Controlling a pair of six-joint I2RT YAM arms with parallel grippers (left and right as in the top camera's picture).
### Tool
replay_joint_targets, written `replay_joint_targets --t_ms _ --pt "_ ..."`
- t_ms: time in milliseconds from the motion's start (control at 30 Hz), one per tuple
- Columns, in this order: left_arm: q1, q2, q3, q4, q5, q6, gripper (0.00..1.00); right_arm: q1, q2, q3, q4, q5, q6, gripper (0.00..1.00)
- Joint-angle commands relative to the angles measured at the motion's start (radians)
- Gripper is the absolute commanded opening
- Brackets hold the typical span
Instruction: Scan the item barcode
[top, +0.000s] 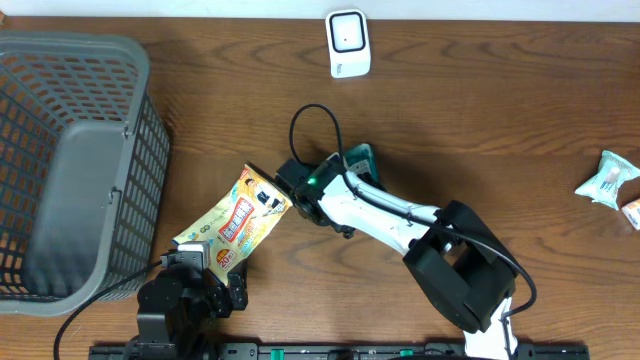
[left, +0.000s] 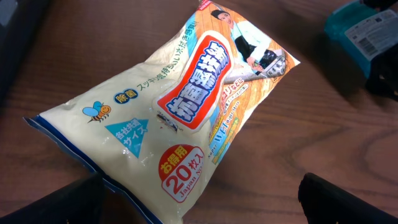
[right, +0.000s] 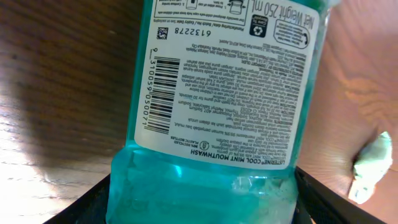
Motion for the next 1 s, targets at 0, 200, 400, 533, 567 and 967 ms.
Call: replay_joint_targets --t_ms 0,200,400,533,567,967 --pt "0.0 -0.001 -0.003 -0.029 -0.01 0.002 0.99 0.009 -0.001 0.013 -0.006 0.097 -0.004 0.57" --pt "0.0 -0.001 -0.003 -0.029 -0.01 0.002 0.99 0.012 -0.001 0.013 -0.014 0.047 -0.003 0.65" --pt "0.0 -0.001 -0.003 -0.029 -0.01 0.002 0.99 0.012 -0.001 0.013 -0.025 0.041 -0.005 0.57" --pt "0.0 -0.001 -0.003 -0.029 -0.01 0.002 0.99 0.012 -0.001 0.013 -0.102 0.236 -0.004 0.57" --pt "0.0 -0.001 -0.003 -0.029 -0.01 0.002 0.99 0.012 -0.001 0.013 -0.119 0.28 -0.004 0.63" --pt "0.0 -0.001 -0.003 -0.029 -0.01 0.002 0.99 -0.022 -0.001 0.029 -0.004 -0.085 0.0 0.93"
